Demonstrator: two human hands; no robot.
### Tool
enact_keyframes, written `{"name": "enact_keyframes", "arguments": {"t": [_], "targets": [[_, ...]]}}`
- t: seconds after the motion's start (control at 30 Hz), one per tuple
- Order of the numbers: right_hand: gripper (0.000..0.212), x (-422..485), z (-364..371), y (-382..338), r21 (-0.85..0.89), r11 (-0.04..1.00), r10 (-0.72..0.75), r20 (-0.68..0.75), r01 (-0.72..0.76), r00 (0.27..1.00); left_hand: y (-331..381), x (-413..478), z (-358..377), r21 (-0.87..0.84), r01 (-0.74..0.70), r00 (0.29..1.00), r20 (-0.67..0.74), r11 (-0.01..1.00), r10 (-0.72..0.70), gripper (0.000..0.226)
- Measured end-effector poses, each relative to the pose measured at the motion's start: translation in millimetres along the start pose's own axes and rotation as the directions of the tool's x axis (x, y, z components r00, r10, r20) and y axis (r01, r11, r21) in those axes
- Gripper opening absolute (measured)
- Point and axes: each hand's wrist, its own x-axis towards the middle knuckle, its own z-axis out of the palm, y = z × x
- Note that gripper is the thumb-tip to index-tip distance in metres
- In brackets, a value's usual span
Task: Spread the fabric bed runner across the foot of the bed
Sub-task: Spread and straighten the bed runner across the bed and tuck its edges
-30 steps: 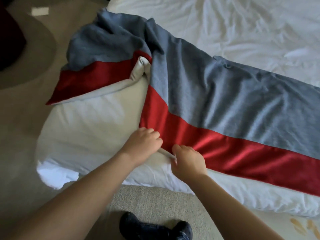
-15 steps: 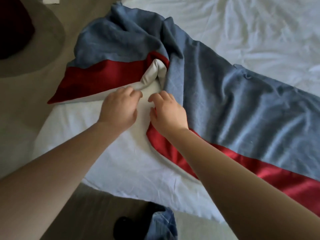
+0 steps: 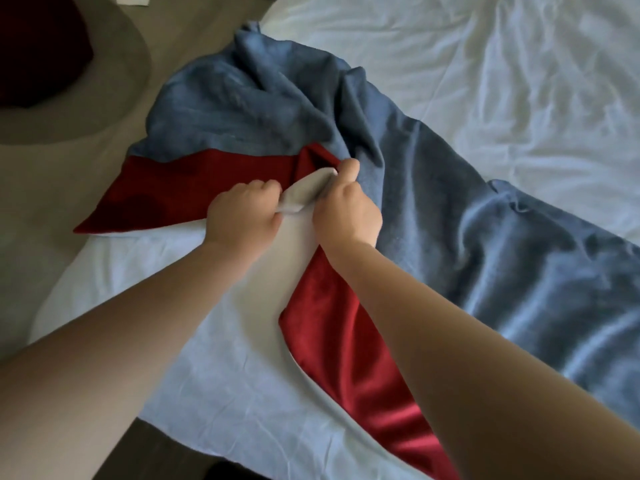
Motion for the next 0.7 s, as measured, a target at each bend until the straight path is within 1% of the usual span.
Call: {"name": "enact_keyframes", "arguments": {"t": [0.07,0.1,0.17,0.27,0.43,0.5,0.6,0.7], "targets": [[0.018,10.1,0.4,4.4,0.020,0.998,0.060,0.038,-0.061,0.997,-3.2,2.2,3.4,0.016,-0.014,1.000,0.019,1.000,0.014,0.015],[0.016,14.6,0.5,6.6,-0.006,0.998,0.069,0.073,-0.068,0.995,-4.1,2.5,4.5,0.037,-0.026,0.999,0.028,0.999,0.025,0.013],[0.013,20.7,1.0,9.7,-0.069,0.996,0.058,0.141,-0.049,0.988,-4.4,1.1,5.0,0.070,-0.051,0.998,0.040,0.996,0.048,0.009],[0.013,22.1,3.9,11.4,-0.078,0.997,0.043,0.201,-0.028,0.979,-4.0,-2.4,4.1,0.054,-0.074,0.996,0.057,0.996,0.071,0.003],[0.020,16.8,7.9,9.7,-0.134,0.990,0.001,0.224,0.030,0.975,-7.8,-2.7,5.1,0.043,-0.065,0.994,0.095,0.997,0.060,0.005],[0.022,17.4,7.0,7.1,-0.166,0.985,0.001,0.225,0.037,0.974,-9.1,-1.1,6.9,0.033,-0.047,0.995,0.095,0.998,0.044,0.005],[0.024,16.3,6.9,0.1,-0.246,0.966,-0.023,0.233,0.082,0.972,-12.5,1.2,8.6,0.006,-0.063,0.996,0.067,0.998,0.063,0.004],[0.024,13.1,7.4,-10.1,-0.325,0.934,-0.074,0.236,0.151,0.969,-19.3,-1.4,1.9,-0.010,-0.133,0.990,0.052,0.991,0.133,0.019]]}}
